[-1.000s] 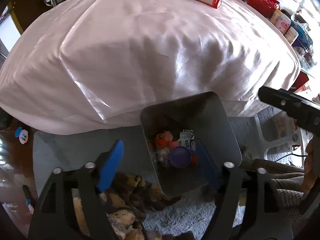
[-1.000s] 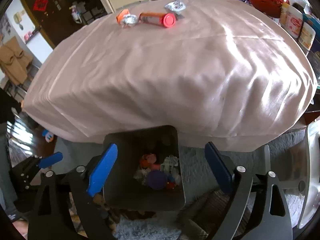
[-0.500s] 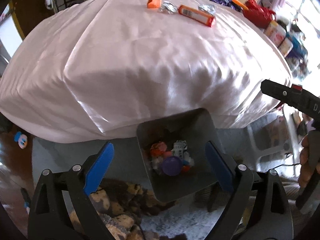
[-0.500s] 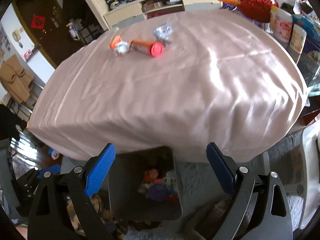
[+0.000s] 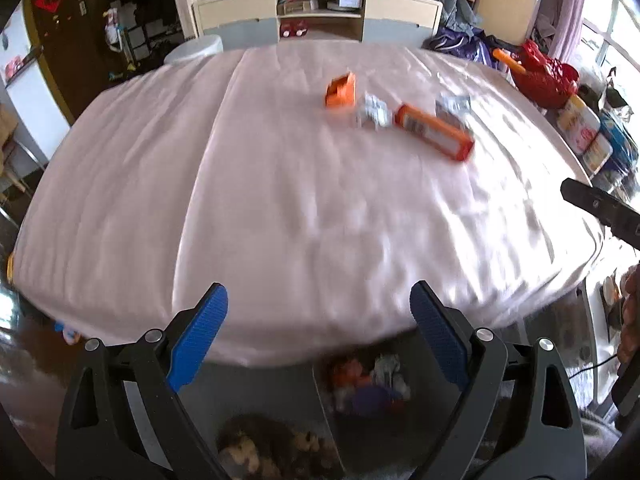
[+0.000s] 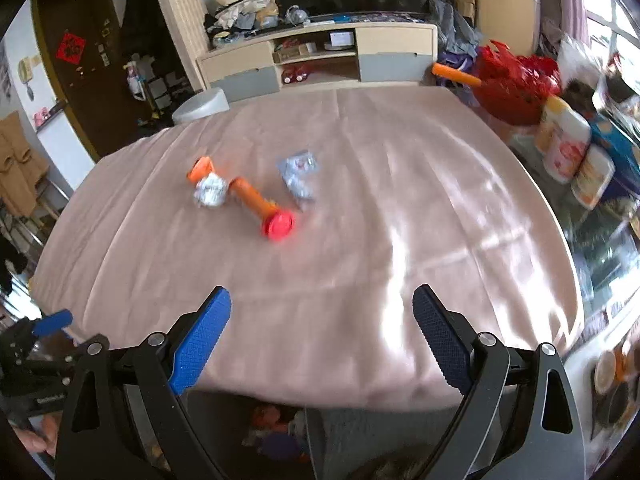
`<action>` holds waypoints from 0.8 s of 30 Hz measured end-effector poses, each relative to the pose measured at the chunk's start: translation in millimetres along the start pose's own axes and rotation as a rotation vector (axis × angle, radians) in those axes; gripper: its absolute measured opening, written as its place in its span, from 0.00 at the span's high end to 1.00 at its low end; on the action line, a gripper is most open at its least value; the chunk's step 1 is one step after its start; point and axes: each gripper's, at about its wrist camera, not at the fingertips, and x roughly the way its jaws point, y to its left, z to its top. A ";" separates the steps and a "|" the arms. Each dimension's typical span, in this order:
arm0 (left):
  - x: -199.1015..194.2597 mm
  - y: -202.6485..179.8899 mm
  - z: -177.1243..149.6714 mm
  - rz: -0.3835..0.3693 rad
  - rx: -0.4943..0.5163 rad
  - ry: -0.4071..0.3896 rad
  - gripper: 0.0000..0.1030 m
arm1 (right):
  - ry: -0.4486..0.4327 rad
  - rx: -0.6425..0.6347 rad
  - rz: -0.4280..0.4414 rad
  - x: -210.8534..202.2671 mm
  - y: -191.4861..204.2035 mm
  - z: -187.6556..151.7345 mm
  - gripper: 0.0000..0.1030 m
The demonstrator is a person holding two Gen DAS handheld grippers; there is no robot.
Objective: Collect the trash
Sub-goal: 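Grasp the crumpled foil wrapper with the left gripper while the right gripper grasps the orange tube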
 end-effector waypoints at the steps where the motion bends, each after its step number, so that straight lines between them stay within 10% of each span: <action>1: 4.2 0.2 9.4 0.001 0.004 -0.009 0.15 | -0.004 -0.005 0.007 5.0 1.3 4.0 0.14; 7: 36.6 4.0 57.3 0.015 -0.004 -0.021 0.39 | 0.018 -0.014 0.113 48.6 13.5 30.3 0.58; 24: 101.4 -9.1 141.1 -0.014 -0.005 -0.028 0.42 | 0.041 -0.238 0.097 118.8 53.1 44.0 0.54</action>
